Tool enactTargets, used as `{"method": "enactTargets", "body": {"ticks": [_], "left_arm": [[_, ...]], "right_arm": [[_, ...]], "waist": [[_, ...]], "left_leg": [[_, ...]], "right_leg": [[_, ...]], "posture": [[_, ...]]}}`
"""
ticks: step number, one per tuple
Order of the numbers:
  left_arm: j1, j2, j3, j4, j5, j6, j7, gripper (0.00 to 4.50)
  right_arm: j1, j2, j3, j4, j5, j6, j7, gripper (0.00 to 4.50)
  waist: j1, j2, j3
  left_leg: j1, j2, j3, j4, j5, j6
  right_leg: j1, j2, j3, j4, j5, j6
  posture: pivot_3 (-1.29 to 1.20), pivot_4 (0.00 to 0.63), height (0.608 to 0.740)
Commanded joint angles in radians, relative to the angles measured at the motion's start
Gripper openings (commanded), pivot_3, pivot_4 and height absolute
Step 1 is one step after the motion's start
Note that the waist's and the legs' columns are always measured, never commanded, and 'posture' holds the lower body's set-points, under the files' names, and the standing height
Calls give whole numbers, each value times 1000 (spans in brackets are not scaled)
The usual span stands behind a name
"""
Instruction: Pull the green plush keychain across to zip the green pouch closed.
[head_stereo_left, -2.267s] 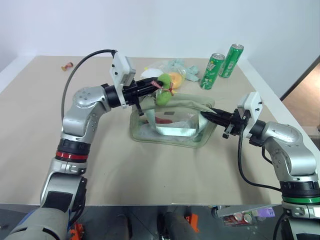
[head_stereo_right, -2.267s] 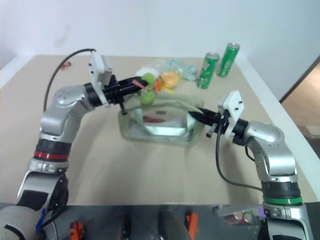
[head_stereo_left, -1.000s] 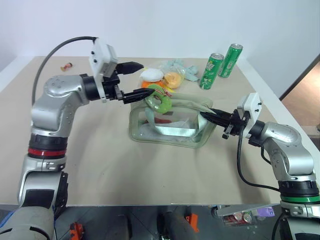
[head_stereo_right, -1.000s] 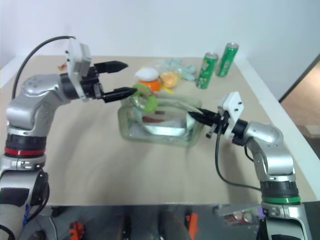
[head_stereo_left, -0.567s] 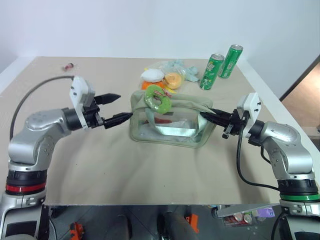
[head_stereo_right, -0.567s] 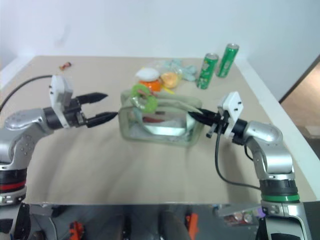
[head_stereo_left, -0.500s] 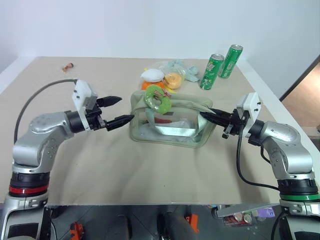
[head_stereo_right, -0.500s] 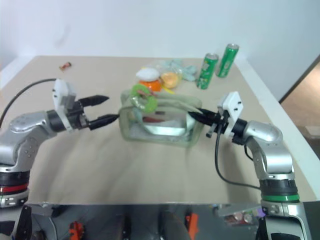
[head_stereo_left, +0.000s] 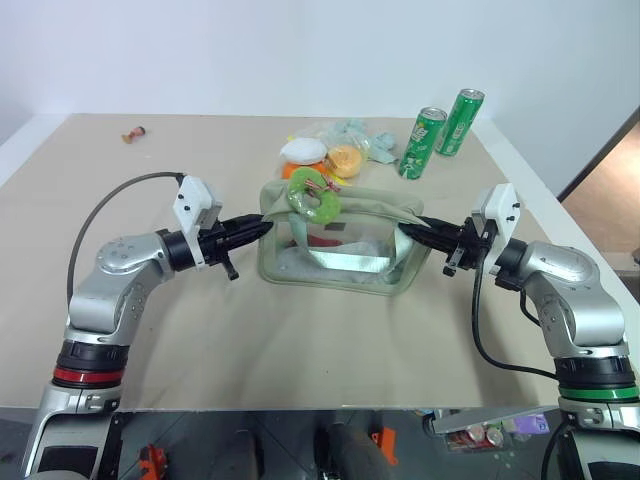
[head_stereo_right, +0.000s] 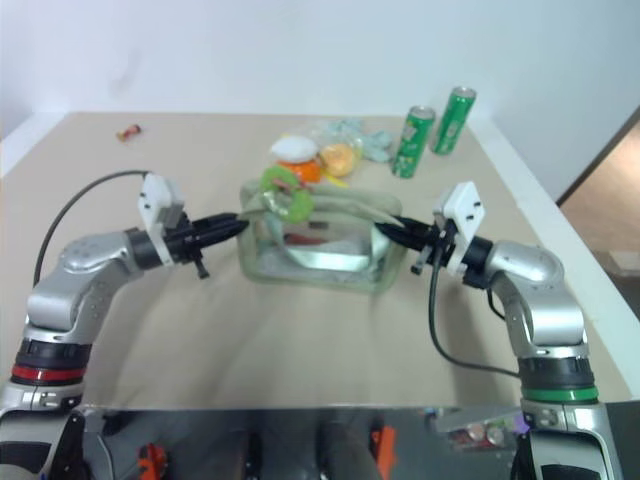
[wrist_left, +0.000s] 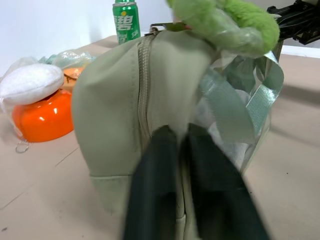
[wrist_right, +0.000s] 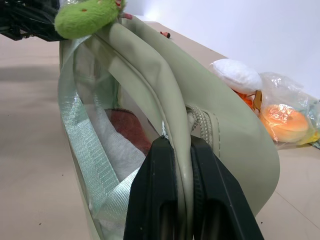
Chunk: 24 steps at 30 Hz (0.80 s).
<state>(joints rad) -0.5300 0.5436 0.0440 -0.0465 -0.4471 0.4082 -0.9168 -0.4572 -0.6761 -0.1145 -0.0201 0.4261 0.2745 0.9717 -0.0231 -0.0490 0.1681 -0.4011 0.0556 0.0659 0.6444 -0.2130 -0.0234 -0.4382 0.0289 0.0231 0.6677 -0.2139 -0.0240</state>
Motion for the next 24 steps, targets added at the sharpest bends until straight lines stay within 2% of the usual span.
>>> {"method": "enactTargets", "body": {"ticks": [1, 2, 11, 15, 21, 24], "left_arm": [[-34, 1, 6, -13, -6, -23, -10, 35], [-34, -4, 8, -20, -16, -15, -13, 35], [-4, 5, 5, -95, -26, 19, -10, 0], [14, 13, 11, -130, -44, 52, -4, 0], [31, -1, -1, -180, -64, 88, 19, 0], [32, -19, -5, -201, -77, 108, 41, 0]], "right_arm": [[1, -13, -9, -43, 19, 31, 1, 182], [1, -14, -10, -45, 24, 42, 3, 182], [4, -36, -17, -60, 5, -5, 44, 3192], [-42, -38, -15, -137, 18, -12, 46, 4465], [-173, 9, 27, -235, 32, 30, -9, 4465], [-201, 47, 72, -321, 78, 113, -42, 4465]], "waist": [[0, 0, 0], [0, 0, 0], [2, 0, 0], [2, 0, 0], [2, 0, 0], [2, 0, 0]], "left_leg": [[0, 0, 0, 0, 0, 0], [0, 0, 0, 0, 0, 0], [-2, -2, 0, 0, 0, 0], [-2, -2, -1, 0, 0, 0], [-2, -2, -1, 0, 0, 0], [-2, -1, -1, 0, 0, 0]], "right_leg": [[0, 0, 0, 0, 0, 0], [0, 0, 0, 0, 0, 0], [-1, -1, -1, 0, 0, 0], [-1, -1, 0, -1, 0, 1], [-1, -1, -1, 0, 0, 1], [-1, -1, -2, 0, 0, 1]], "posture": [[0, 150, 740], [0, 150, 740], [0, 150, 740], [0, 150, 740], [0, 150, 740], [0, 150, 740]]}}
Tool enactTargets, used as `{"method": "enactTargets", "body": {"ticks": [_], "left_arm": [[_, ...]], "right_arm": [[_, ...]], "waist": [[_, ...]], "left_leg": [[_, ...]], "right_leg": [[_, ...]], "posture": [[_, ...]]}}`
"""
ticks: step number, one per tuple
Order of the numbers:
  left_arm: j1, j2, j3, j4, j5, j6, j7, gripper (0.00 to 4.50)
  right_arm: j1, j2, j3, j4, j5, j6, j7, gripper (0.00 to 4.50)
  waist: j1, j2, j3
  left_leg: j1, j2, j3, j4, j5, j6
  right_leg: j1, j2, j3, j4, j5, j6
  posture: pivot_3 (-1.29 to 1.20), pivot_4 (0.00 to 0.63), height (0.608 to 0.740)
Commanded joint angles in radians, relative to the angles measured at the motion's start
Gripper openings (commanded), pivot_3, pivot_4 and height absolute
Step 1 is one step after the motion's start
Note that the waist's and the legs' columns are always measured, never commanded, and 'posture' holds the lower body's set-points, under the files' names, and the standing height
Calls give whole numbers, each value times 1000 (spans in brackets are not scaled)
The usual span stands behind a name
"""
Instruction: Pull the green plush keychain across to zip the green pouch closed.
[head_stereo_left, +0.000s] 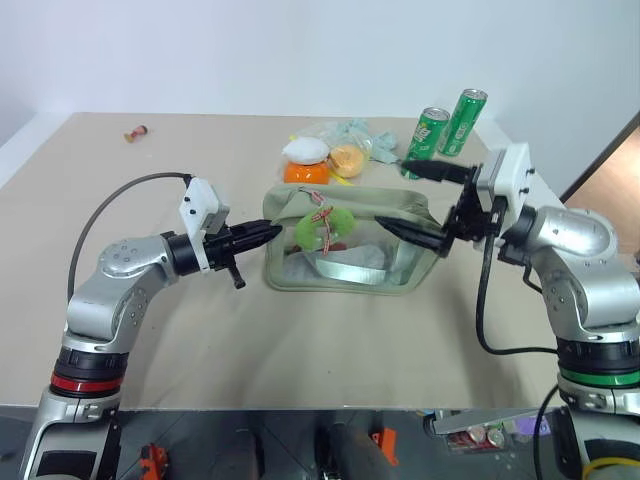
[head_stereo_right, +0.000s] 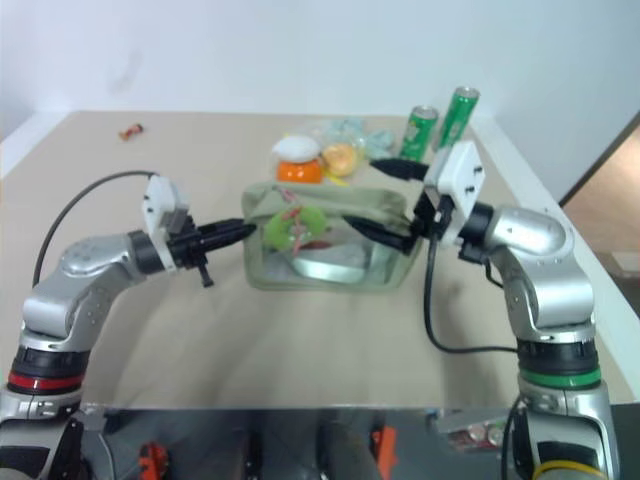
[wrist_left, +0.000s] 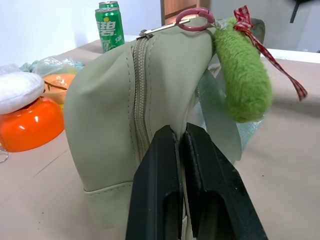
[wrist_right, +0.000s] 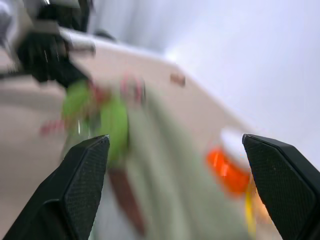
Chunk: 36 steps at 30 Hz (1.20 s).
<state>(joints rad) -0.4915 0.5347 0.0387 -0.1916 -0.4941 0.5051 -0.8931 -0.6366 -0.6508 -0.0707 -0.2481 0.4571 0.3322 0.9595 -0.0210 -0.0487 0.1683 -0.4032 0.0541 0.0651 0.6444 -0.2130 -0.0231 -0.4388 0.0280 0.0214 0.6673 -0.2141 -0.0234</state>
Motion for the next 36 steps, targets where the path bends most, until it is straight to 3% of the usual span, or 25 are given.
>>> {"method": "enactTargets", "body": {"ticks": [1, 5, 9, 26, 27, 28, 36], "left_arm": [[-6, -17, 0, -62, -35, 19, 24, 0], [-1, -25, -12, -76, -33, 27, 39, 0], [0, -25, -17, -81, -34, 31, 44, 0], [5, -18, -25, -80, -25, 30, 54, 0], [2, -19, -26, -77, -23, 29, 55, 0], [1, -20, -27, -76, -23, 29, 56, 0], [-8, -25, -31, -72, -20, 26, 60, 0]], "right_arm": [[-13, 31, 48, -126, 63, 86, -35, 4465], [50, 59, 113, -221, 107, 173, -56, 4465], [77, 73, 133, -192, 88, 185, -76, 4465], [74, 69, 87, -95, 74, 183, -114, 4465], [80, 70, 90, -99, 77, 186, -112, 3956], [85, 71, 91, -100, 78, 188, -111, 3752], [105, 86, 122, -72, 16, 140, -114, 899]], "waist": [[1, 0, 0], [3, 0, 0], [2, 0, 0], [2, 0, 0], [2, 0, 0], [2, 0, 0], [2, 0, 0]], "left_leg": [[0, 0, 0, 0, 0, 0], [-2, 1, -1, 0, 0, 0], [-3, 0, -2, 2, 0, 0], [-4, -2, -2, 5, 0, 1], [-4, -2, -2, 5, 0, 1], [-4, -2, -2, 5, 0, 1], [-4, -2, -2, 5, 0, 1]], "right_leg": [[0, 0, 0, 0, 0, 0], [0, -2, -1, -1, -1, 1], [0, -4, 0, -1, 0, 3], [0, -4, -1, -1, 0, 3], [0, -4, -1, -1, 0, 3], [1, -4, -2, -1, 0, 3], [1, -4, -2, -1, 0, 3]], "posture": [[0, 150, 740], [0, 150, 740], [0, 150, 740], [0, 150, 740], [0, 150, 740], [0, 150, 740], [0, 150, 740]]}}
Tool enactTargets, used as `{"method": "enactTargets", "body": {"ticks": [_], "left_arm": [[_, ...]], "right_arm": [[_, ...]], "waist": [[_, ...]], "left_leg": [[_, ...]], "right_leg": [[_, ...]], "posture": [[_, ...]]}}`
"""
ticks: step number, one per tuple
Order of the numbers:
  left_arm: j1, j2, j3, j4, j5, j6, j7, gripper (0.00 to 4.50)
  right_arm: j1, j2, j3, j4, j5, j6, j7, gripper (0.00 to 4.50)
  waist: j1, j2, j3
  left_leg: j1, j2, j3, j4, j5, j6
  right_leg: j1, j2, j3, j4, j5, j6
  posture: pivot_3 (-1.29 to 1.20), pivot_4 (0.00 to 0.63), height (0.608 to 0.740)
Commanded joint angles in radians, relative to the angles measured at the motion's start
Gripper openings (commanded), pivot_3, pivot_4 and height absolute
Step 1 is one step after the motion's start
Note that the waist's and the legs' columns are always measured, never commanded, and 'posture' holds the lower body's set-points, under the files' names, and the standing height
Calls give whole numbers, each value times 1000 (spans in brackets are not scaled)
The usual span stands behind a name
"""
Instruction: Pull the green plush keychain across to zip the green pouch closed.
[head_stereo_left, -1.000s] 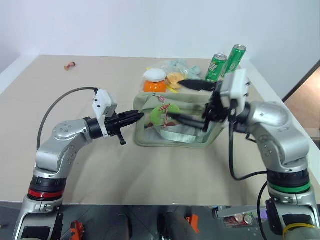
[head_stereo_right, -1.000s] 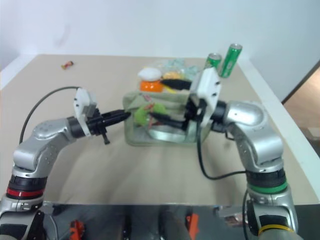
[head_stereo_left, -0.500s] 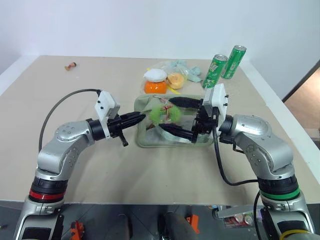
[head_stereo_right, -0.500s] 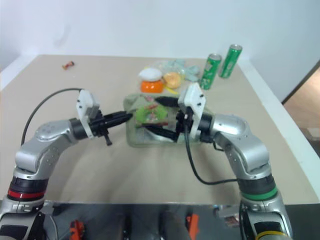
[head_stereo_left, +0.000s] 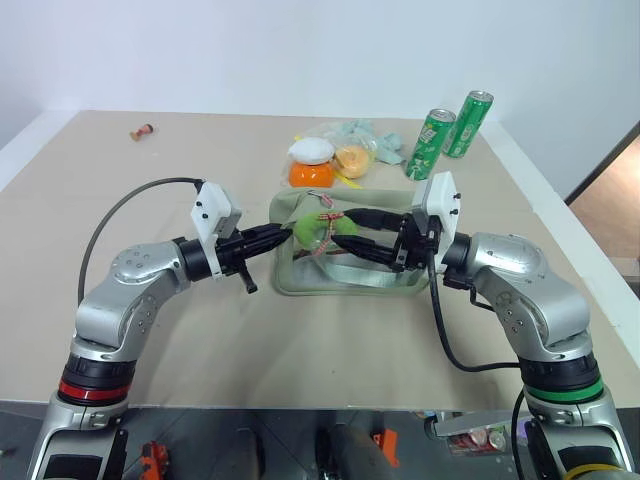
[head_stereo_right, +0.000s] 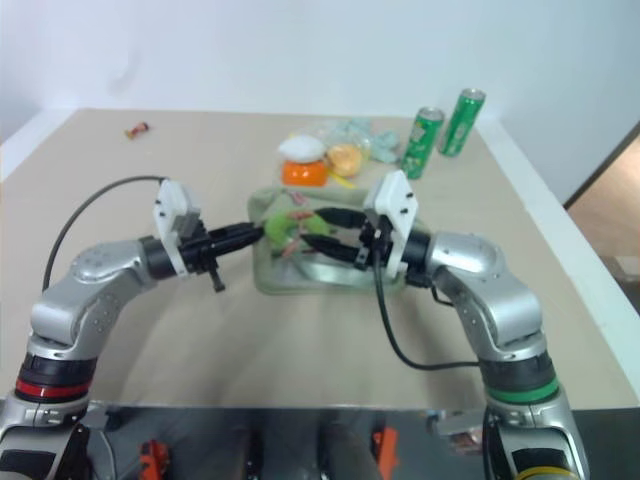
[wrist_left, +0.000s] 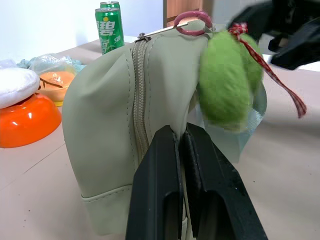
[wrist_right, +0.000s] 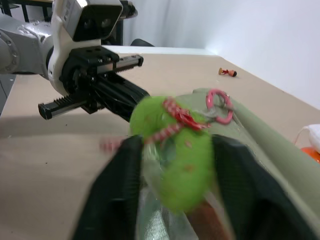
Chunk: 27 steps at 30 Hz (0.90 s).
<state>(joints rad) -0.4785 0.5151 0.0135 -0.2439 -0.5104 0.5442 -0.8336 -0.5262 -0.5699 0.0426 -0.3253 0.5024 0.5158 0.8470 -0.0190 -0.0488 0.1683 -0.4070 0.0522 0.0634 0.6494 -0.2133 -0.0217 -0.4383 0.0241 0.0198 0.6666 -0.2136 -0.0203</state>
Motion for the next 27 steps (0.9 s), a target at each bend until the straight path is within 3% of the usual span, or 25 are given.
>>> {"method": "enactTargets", "body": {"ticks": [1, 2, 17, 27], "left_arm": [[-23, -6, -6, -18, -4, -13, 1, 0], [-26, -6, -6, -16, -3, -14, 1, 0], [-35, -6, -7, -1, 6, -22, 4, 0], [-27, -13, -13, 2, 6, -23, 5, 0]], "right_arm": [[-5, 7, 14, 11, -41, -54, 0, 427], [-6, 11, 18, 18, -51, -65, 0, 125], [-45, 48, -12, 50, -42, -96, 4, 56], [-189, -18, -92, 60, 34, -51, 35, 56]], "waist": [[0, 0, 0], [0, 0, 0], [0, 0, 0], [0, 1, 0]], "left_leg": [[0, 0, 0, 0, 0, 0], [0, 0, 0, 0, 0, 0], [0, 0, 0, 0, 0, 0], [0, 0, 0, 0, 0, 0]], "right_leg": [[0, 0, 0, 0, 0, 0], [0, 0, 0, 0, 0, 0], [0, 0, 0, 0, 0, 0], [0, 0, 0, 0, 0, 0]], "posture": [[0, 150, 740], [0, 150, 740], [0, 150, 740], [0, 150, 740]]}}
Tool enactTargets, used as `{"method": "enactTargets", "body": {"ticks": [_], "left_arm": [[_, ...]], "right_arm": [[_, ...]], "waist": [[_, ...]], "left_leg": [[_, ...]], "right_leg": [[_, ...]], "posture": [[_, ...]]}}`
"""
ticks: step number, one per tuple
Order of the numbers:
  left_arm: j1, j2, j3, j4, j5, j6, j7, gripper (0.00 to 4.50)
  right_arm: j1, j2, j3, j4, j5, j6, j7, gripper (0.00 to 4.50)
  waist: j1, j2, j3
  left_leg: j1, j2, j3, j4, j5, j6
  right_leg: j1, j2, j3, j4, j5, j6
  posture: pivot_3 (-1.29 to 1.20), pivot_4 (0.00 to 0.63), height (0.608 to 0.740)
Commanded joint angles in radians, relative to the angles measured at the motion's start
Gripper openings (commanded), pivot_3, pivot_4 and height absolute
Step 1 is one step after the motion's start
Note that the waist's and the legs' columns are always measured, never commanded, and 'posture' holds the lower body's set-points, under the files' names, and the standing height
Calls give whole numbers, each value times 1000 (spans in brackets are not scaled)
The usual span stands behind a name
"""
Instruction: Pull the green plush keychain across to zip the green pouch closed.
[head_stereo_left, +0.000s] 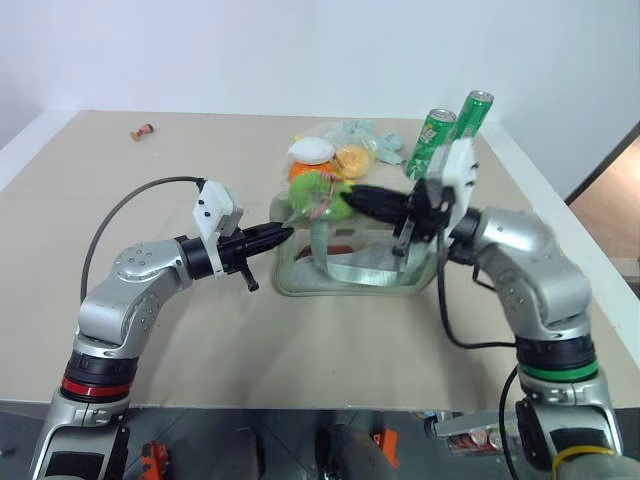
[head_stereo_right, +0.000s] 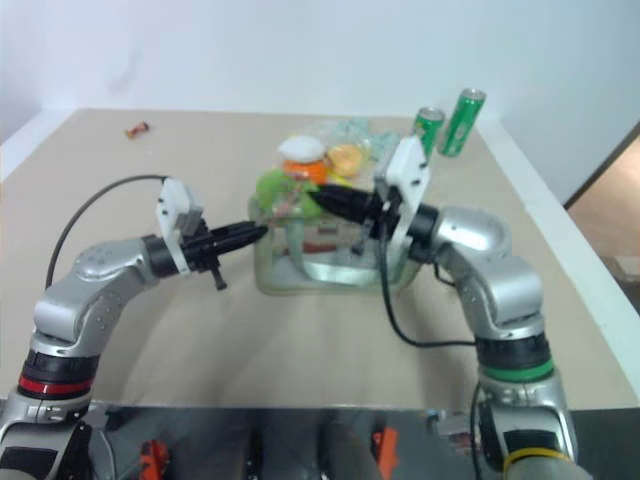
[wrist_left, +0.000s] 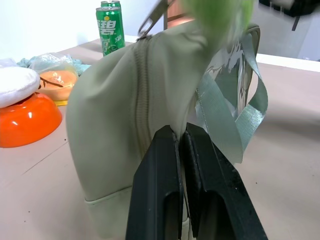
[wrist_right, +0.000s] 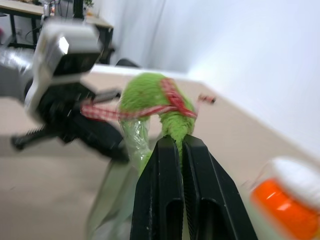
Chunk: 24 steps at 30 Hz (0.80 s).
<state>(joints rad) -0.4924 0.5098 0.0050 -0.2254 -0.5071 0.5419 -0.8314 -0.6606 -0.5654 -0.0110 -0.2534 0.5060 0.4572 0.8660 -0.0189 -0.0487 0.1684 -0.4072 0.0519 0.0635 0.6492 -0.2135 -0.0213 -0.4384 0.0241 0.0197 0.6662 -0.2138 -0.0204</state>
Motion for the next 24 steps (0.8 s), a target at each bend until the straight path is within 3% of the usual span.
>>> {"method": "enactTargets", "body": {"ticks": [1, 24], "left_arm": [[-13, -10, -7, -14, 4, -21, 3, 0], [-19, -21, 3, -8, 0, -6, 33, 0]], "right_arm": [[-68, -29, -42, -8, 35, 13, 21, 56], [-123, -165, -73, 188, 1, -55, 148, 56]], "waist": [[-1, 1, 0], [-1, 1, 0]], "left_leg": [[0, 0, 0, 0, 0, 0], [0, 0, 0, 0, 0, 0]], "right_leg": [[-1, 0, 1, 0, 0, 0], [-1, 1, 1, 0, 0, 0]], "posture": [[0, 150, 740], [0, 150, 740]]}}
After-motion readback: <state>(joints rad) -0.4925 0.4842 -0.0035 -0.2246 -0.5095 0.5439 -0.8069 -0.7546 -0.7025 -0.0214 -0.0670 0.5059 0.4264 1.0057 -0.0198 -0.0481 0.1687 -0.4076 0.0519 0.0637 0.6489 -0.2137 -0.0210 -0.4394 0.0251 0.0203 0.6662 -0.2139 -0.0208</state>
